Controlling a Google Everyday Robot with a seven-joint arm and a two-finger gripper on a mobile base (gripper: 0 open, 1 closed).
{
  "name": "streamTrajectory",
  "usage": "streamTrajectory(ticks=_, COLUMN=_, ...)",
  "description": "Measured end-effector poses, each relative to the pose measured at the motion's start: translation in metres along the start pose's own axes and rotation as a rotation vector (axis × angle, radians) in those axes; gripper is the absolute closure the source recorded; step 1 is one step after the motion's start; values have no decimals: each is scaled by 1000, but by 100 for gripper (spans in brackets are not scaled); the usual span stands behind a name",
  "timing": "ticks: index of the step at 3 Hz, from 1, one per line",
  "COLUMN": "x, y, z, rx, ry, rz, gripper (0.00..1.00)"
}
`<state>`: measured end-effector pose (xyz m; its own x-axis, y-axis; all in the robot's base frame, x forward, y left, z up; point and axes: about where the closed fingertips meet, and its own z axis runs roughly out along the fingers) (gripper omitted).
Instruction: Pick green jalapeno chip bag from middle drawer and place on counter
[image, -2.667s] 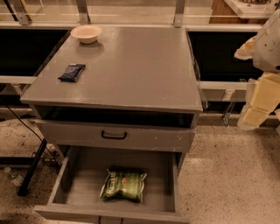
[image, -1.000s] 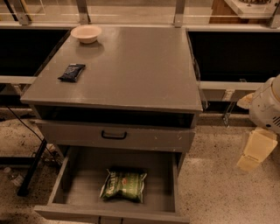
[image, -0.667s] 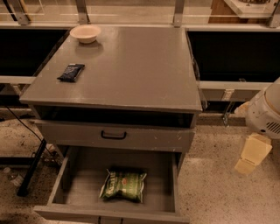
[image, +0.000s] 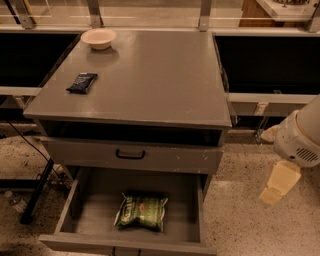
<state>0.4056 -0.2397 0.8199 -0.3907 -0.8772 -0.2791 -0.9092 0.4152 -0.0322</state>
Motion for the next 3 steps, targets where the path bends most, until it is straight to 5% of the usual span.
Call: streamTrajectory(ticks=3, x=-29, y=26, z=84, rx=-123, ry=-170, rz=-37, gripper=0)
